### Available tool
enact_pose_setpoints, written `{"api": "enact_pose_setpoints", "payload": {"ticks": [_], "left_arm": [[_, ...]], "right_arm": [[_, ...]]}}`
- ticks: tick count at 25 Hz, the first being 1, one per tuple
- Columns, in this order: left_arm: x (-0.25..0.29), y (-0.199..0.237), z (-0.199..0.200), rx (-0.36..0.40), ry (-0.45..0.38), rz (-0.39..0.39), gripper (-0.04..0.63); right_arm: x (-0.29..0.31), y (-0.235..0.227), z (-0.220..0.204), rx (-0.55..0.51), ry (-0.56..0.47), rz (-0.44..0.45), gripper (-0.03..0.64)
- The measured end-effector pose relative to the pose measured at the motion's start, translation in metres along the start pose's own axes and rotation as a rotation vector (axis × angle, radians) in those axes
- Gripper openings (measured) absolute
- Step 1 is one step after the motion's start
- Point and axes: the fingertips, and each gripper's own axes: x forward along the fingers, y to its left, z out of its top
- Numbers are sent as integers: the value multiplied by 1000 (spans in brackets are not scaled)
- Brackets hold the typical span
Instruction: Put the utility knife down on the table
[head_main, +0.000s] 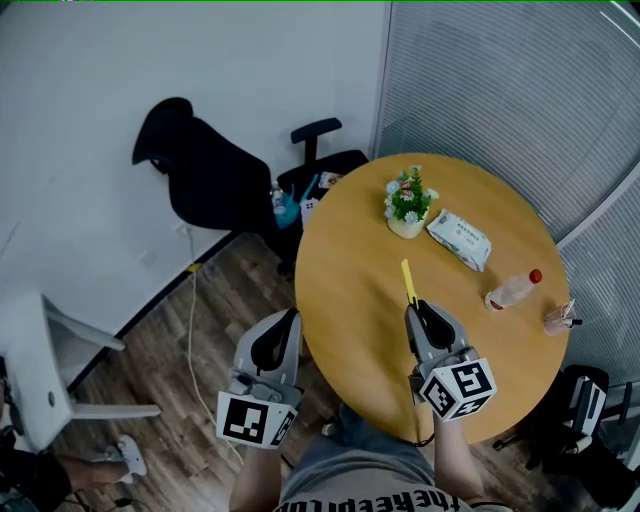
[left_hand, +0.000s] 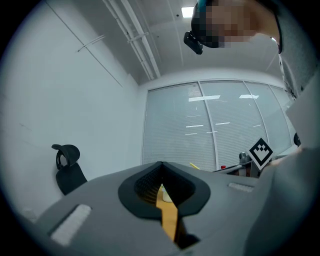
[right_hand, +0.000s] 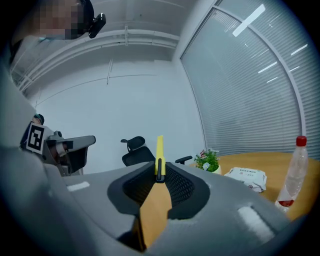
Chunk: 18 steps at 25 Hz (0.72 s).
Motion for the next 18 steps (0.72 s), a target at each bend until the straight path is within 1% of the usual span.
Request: {"api": "enact_pose_setpoints", "payload": {"ticks": [8,18], "left_arm": [[5,13,-11,-7,28,44,14],[7,23,-25,-20,65,79,14]], "right_arm": [[29,-14,-35,9,119,12,67],[49,-32,-77,10,259,-9,67]]}}
